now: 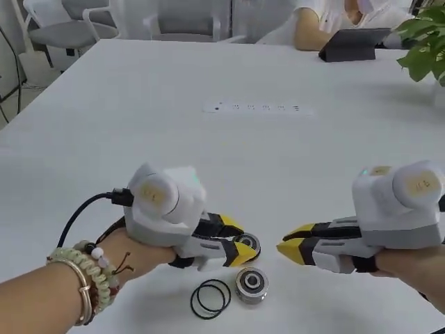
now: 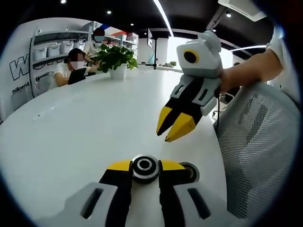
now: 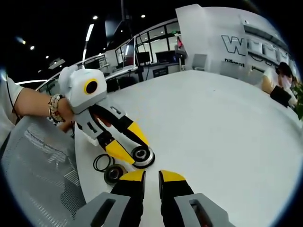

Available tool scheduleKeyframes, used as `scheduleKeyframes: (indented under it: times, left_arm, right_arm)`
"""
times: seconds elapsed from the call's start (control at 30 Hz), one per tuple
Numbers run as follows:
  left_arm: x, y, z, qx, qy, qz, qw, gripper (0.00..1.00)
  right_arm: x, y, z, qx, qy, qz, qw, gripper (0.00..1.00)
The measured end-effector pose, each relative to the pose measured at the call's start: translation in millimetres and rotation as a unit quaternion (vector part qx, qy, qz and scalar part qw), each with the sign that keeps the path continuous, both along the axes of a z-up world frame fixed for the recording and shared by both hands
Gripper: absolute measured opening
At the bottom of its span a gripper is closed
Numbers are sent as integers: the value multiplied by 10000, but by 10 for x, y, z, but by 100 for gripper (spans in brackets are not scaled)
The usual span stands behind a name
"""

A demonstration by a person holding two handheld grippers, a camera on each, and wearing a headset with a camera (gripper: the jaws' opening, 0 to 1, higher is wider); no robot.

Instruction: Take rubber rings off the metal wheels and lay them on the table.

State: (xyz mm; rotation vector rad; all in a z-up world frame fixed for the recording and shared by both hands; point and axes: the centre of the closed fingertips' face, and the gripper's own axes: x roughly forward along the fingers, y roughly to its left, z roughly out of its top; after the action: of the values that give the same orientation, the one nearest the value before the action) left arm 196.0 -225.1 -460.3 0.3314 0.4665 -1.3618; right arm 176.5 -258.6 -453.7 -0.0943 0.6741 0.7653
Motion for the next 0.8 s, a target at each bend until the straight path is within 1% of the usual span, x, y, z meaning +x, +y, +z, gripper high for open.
scheduleKeyframes:
  times: [0.03, 0.1, 0.23, 0.43, 0.57, 0.63, 0.8]
  left_arm:
    - [9, 0, 12, -26, -17, 24, 10000, 15]
    - [12, 4, 11, -40, 23, 58, 10000, 14]
    - [18, 1, 13, -51, 10, 77, 10000, 13]
    - [10, 0, 3, 111, -338, -64, 9993, 12]
    - [-3, -8, 2, 108, -333, -112, 9993, 9]
    - [-3, -13, -1, 95, -290, -86, 9995, 9]
    - [-3, -16, -5, 105, -287, -57, 9995, 8]
  right_arm:
    - [-3, 6, -3, -10, 2, 14, 10000, 9]
    - [-6, 14, -6, -13, 6, 27, 10000, 9]
    - [-6, 17, -9, -12, 5, 30, 10000, 9]
    - [-22, 28, -33, -47, 36, 63, 10000, 9]
    - [-29, 36, -41, -58, 49, 78, 9999, 9]
    - [-48, 46, -62, -73, 97, 115, 9999, 8]
    - [-60, 68, -75, -99, 102, 169, 9998, 9]
